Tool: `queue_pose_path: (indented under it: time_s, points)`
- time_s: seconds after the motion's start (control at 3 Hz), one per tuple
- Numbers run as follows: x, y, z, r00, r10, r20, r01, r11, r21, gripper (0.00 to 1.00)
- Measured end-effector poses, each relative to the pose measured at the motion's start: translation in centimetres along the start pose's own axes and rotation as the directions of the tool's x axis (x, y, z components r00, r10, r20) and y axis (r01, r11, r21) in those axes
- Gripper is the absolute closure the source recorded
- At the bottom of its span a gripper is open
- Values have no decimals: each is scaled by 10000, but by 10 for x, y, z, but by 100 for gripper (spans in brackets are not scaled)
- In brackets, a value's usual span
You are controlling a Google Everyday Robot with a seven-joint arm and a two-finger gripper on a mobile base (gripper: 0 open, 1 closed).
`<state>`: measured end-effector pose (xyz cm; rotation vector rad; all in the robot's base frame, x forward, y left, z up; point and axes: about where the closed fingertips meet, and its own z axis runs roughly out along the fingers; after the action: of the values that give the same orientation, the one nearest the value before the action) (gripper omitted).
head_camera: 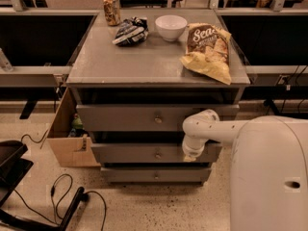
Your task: Open middle drawer
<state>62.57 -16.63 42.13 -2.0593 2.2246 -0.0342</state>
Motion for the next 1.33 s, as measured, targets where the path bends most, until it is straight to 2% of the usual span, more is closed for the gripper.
queue_pose_path:
  time_s: [0.33,0.67,1.33]
  points:
    - [-1,-2,-5,10000,1,0,-1,10000,0,95]
    - [-3,-4,-7,10000,1,0,-1,10000,0,100]
    - [-6,-8,-14,10000,2,0,-2,10000,-1,100]
